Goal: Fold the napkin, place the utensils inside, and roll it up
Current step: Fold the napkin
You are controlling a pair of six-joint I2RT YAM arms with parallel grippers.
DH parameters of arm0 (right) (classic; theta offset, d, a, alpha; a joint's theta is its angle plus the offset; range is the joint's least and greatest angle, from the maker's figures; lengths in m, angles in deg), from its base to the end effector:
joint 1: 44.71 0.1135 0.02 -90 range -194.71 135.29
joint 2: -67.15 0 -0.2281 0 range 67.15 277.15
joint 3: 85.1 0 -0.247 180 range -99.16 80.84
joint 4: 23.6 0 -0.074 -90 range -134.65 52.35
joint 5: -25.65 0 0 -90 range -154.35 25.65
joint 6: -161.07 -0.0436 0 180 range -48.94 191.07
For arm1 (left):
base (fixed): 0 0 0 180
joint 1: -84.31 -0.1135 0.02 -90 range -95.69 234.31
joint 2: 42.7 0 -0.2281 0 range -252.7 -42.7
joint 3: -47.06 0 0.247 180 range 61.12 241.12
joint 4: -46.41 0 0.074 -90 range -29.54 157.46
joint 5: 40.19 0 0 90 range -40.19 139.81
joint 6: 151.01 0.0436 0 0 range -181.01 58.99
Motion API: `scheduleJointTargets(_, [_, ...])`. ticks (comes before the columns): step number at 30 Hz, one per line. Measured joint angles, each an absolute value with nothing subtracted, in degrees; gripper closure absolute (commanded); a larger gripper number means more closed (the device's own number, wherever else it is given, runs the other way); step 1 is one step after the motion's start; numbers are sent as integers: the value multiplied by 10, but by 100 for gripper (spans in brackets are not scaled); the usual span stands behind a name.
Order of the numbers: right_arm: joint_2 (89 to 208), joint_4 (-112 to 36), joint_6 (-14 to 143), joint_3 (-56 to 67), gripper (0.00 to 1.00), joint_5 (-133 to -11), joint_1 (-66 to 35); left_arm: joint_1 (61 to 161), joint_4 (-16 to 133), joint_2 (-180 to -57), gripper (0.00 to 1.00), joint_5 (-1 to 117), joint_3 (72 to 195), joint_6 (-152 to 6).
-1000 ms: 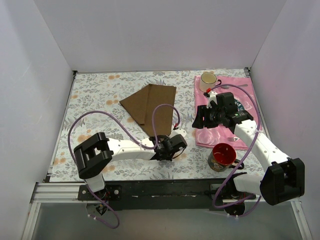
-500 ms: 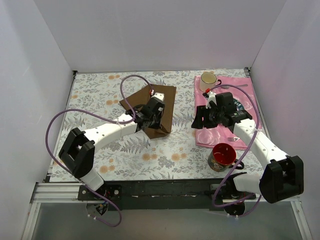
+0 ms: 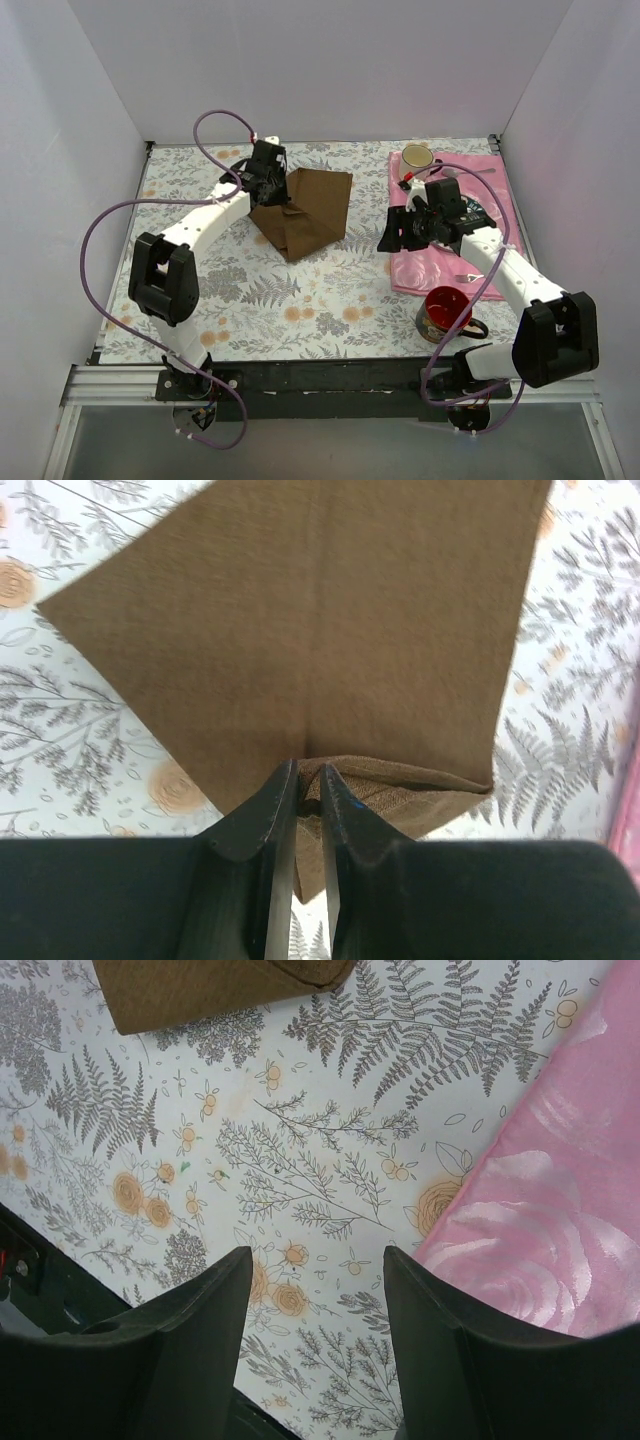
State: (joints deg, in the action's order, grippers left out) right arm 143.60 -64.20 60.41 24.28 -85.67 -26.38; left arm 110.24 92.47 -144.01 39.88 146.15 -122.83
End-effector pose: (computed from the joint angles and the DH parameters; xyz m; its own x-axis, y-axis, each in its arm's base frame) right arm 0.2715 0.1067 0.2271 -0.7741 -0.0749 -0.6286 -0.3945 0.8337 0.3864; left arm 0.3535 -0.1635 0.2403 -0.6057 -0.6710 -0.4277 -0.4370 0.7297 -0.5258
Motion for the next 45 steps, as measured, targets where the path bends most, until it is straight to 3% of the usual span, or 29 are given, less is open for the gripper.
scheduleJointTargets(11, [1483, -628, 610, 228, 36, -878, -264, 1014, 930, -1486, 100, 431, 1490, -1272])
scheduleJointTargets(29, [1535, -611, 611, 202, 36, -901, -263, 962, 921, -1565, 100, 454, 1509, -1317])
scheduleJointTargets(45, [1672, -597, 598, 66, 35, -916, -214, 947, 926, -1599, 100, 448, 1521, -1320])
